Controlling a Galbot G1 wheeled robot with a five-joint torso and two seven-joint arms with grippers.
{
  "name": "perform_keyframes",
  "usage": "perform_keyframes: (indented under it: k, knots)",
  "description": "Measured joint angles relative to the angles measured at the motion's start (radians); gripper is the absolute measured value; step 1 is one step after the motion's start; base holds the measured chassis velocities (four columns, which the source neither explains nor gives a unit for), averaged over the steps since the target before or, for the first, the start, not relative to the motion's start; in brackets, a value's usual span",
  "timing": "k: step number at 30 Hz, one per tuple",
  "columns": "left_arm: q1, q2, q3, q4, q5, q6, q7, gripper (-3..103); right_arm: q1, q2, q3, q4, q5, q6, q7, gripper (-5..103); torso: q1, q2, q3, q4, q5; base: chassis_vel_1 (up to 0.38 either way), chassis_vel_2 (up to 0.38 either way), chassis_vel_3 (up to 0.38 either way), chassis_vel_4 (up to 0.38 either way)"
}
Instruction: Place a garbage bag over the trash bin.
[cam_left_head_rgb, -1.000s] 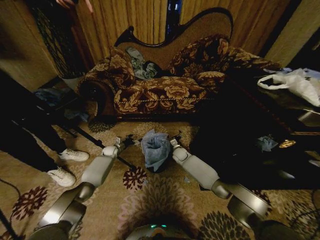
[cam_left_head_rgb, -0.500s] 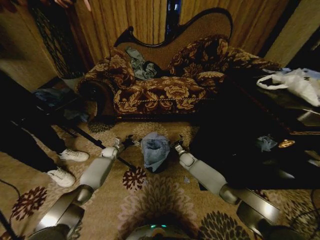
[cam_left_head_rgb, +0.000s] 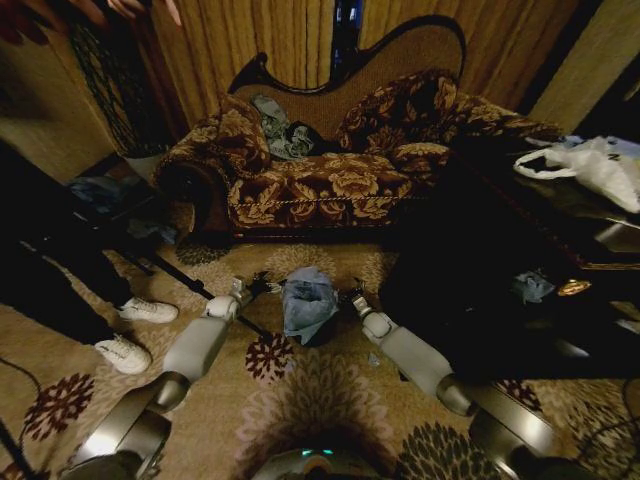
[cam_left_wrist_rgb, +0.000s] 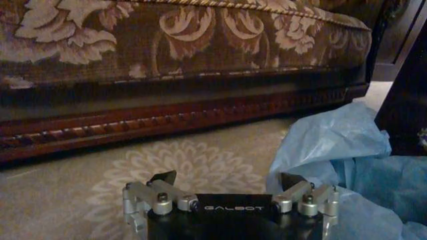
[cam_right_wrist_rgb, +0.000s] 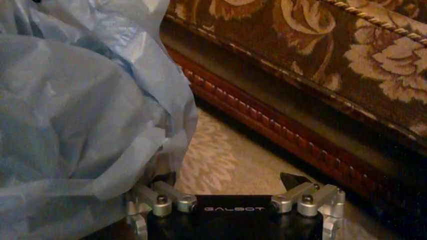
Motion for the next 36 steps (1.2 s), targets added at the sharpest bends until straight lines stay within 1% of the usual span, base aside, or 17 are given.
perform_keyframes:
  k: [1,7,8,11,12,15,17,25,36]
  knots:
    - [0.004,0.003,-0.001,-0.003,-0.003,-0.001,0.000,100,-0.005,0.015,0.015,-0.021,-0.018,0.012,-0.001,100,0.000,0.000,0.000,0.0002,0.0002,0.000,0.000,0.000,0.000]
    - [0.008,0.016,-0.004,-0.001,-0.019,0.010,-0.007,100,-0.018,0.029,0.028,-0.033,-0.032,0.022,-0.001,100,0.000,0.000,0.000,0.0003,0.0002,0.000,0.000,0.000,0.000]
    - [0.008,0.017,-0.005,0.007,-0.022,0.025,-0.019,100,-0.022,0.032,0.028,-0.033,-0.032,0.022,0.000,100,0.000,0.000,0.000,0.0004,0.0003,0.000,0.000,0.000,0.000]
    - [-0.008,0.014,-0.004,0.040,-0.031,0.044,-0.044,100,-0.027,0.041,0.038,-0.037,-0.033,0.027,0.003,100,0.000,0.000,0.000,0.0003,0.0000,0.000,0.000,0.000,0.000]
    - [-0.008,0.014,-0.004,0.040,-0.031,0.044,-0.044,100,-0.027,0.041,0.038,-0.037,-0.033,0.027,0.003,100,0.000,0.000,0.000,0.0003,0.0000,0.000,0.000,0.000,0.000]
    - [-0.028,0.003,-0.002,0.074,-0.031,0.049,-0.056,100,-0.031,0.044,0.044,-0.037,-0.033,0.030,0.003,100,0.000,0.000,0.000,0.0005,0.0002,0.000,0.000,0.000,0.000]
    - [-0.045,-0.014,0.001,0.100,-0.038,0.064,-0.062,100,-0.038,0.044,0.048,-0.033,-0.034,0.036,0.002,100,0.000,0.000,0.000,0.0004,0.0003,0.000,0.000,0.000,0.000]
    - [-0.054,-0.064,0.004,0.122,-0.033,0.087,-0.067,100,-0.057,0.039,0.067,-0.032,-0.042,0.060,-0.010,100,0.000,0.000,0.000,0.0004,0.0003,0.000,0.000,0.000,0.000]
    - [-0.029,-0.076,-0.004,0.107,-0.013,0.098,-0.071,100,-0.095,0.016,0.084,0.006,-0.067,0.076,-0.014,100,0.000,0.000,0.000,0.0003,0.0007,0.000,0.000,0.000,0.000]
